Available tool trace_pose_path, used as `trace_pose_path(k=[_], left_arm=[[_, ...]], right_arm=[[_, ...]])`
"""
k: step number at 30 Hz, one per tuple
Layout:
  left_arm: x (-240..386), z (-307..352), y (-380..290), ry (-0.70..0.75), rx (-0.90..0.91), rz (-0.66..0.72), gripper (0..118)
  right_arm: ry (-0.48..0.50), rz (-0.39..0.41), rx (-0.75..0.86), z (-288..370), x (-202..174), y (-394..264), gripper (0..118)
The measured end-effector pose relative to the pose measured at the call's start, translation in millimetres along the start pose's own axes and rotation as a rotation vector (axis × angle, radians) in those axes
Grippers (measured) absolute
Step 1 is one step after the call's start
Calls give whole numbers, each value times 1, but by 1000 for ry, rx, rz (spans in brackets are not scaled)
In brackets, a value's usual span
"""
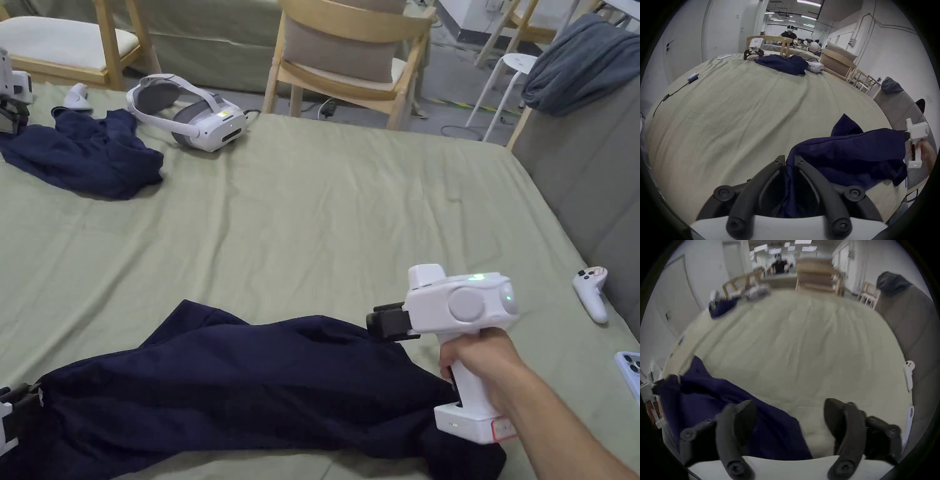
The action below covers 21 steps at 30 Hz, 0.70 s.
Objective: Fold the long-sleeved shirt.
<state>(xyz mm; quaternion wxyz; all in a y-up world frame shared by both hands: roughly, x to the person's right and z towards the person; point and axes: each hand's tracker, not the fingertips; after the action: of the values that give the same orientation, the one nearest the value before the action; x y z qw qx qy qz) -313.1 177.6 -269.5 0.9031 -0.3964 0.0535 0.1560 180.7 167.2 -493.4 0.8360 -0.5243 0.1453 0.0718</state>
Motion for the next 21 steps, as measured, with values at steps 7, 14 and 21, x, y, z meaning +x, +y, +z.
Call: trace_pose_path(k=[7, 14, 21], left_arm=[[-4, -7, 1, -17, -13, 30, 15], [-6, -5, 4, -21, 0, 41, 15], [-7, 42, 20, -71, 141, 56, 15]], right_arm=[[30, -14, -96, -26, -1, -17, 43], [66, 49, -6, -1, -21, -35, 5], [146, -105, 352, 95, -1, -31, 5]])
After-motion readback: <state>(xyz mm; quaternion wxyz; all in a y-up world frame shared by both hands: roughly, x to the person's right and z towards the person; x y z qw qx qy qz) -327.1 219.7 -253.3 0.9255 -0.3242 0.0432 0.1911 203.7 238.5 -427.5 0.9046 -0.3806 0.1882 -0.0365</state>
